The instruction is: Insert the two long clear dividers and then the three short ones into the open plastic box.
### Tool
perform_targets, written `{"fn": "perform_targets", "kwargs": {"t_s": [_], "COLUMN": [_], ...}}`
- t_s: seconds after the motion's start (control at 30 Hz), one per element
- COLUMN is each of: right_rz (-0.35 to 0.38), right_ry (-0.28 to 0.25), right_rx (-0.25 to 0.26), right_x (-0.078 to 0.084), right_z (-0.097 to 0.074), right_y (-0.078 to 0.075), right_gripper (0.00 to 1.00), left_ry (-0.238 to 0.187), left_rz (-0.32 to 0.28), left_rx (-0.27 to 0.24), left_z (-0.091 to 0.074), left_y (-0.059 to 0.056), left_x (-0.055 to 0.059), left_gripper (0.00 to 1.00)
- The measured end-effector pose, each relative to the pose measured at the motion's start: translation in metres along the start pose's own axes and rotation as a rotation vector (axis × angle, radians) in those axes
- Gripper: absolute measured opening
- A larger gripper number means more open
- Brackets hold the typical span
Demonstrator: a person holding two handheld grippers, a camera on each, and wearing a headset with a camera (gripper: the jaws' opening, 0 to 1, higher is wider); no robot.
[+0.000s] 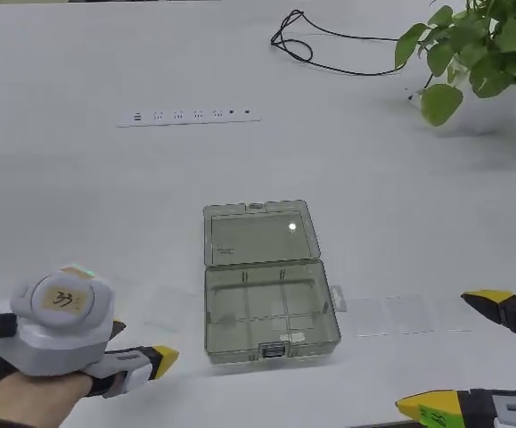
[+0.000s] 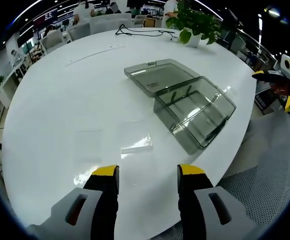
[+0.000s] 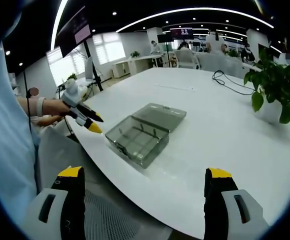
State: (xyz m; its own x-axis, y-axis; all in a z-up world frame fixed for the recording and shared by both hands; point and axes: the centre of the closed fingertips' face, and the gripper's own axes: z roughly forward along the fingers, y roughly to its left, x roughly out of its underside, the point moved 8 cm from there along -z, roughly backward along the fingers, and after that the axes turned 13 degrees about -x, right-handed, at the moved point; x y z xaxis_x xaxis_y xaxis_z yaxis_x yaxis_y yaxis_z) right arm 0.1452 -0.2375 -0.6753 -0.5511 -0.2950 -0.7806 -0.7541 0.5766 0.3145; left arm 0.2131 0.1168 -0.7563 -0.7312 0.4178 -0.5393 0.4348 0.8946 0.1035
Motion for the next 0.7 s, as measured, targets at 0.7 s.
{"fn": "perform_targets", "kwargs": {"t_s": [0.7], "right_rz": [0.016], "right_ry": [-0.008], "right_rx": [0.007], "right_x": [0.003], "right_z": [0.001], "right_y": [0.002], "right_gripper": [1.00], "left_ry": [0.041], "left_rz": [0.078], "left_rx": [-0.063], "left_z": [0.018], "left_y": [-0.005], "left_x": [0.004], "left_gripper": [0.36]}}
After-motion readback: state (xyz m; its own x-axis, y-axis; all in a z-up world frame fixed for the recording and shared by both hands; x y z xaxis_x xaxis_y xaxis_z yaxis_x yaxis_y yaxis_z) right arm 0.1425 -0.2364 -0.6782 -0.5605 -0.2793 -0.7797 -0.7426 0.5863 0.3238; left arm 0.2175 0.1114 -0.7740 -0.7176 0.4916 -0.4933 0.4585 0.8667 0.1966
